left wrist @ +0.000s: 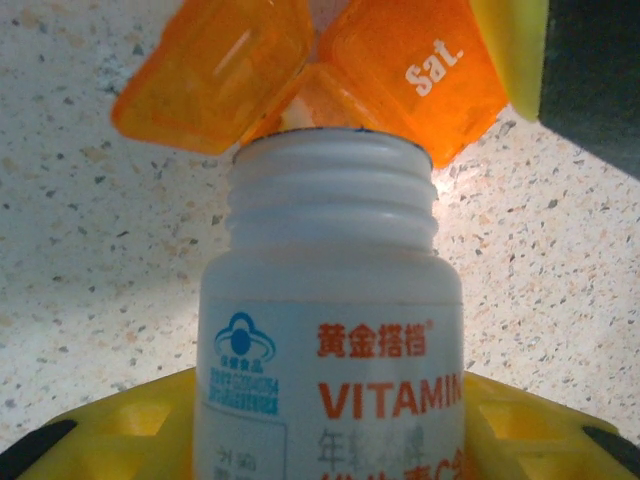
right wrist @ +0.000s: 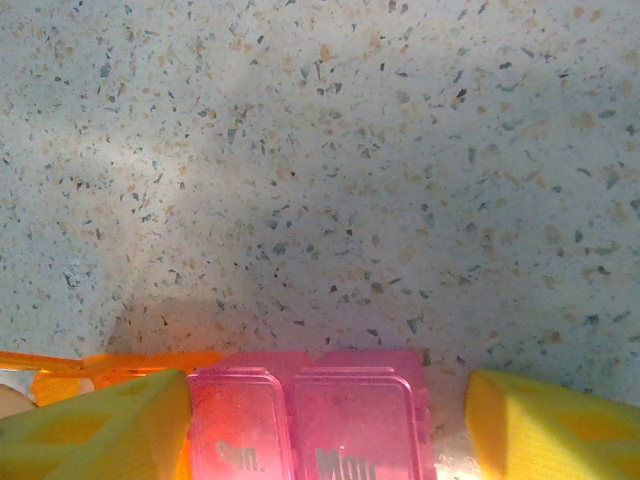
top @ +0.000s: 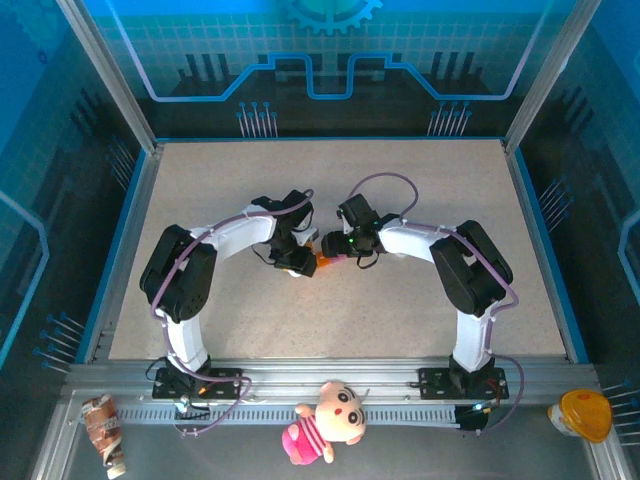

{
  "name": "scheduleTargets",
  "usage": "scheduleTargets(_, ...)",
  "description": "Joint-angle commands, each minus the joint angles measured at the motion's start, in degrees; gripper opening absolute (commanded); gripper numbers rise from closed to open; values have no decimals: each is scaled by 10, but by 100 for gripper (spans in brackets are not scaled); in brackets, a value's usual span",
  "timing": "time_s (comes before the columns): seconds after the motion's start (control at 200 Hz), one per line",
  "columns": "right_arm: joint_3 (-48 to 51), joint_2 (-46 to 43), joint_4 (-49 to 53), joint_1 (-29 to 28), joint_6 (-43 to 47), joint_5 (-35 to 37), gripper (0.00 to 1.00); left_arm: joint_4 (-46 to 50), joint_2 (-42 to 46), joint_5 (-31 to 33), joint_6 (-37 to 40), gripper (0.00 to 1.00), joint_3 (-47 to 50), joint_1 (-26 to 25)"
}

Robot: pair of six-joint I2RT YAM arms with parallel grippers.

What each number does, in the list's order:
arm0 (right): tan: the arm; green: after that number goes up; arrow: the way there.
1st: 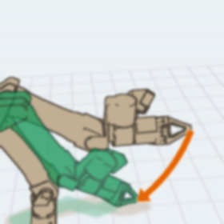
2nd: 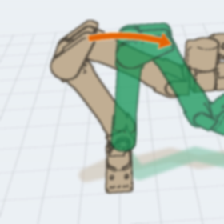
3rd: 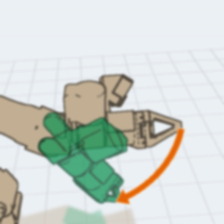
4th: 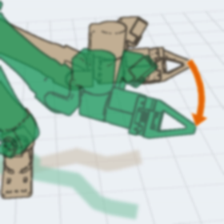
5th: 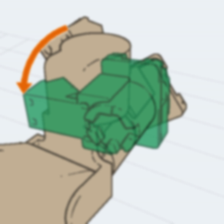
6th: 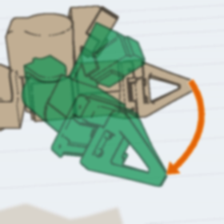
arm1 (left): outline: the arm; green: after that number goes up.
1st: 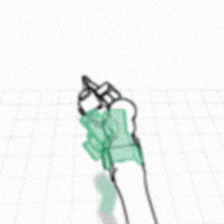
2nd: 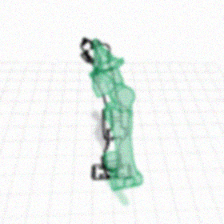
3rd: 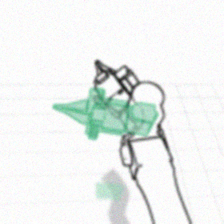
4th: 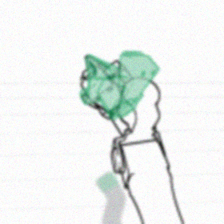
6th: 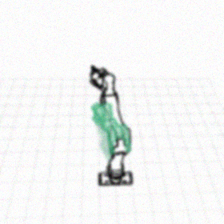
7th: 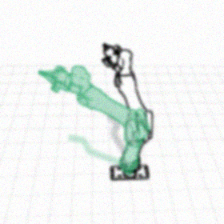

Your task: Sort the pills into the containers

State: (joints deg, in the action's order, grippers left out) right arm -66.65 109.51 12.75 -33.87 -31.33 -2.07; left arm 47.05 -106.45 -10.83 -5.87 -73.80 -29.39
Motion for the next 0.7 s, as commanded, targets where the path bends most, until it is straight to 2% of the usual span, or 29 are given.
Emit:
scheduleTargets(0.0,20,24,13,-11,-7,0,73,-23,13,-16,-5,0,32,4)
scheduleTargets(0.695,22,25,13,-9,-23,-1,73,-165,102,-6,-18,0,165,4)
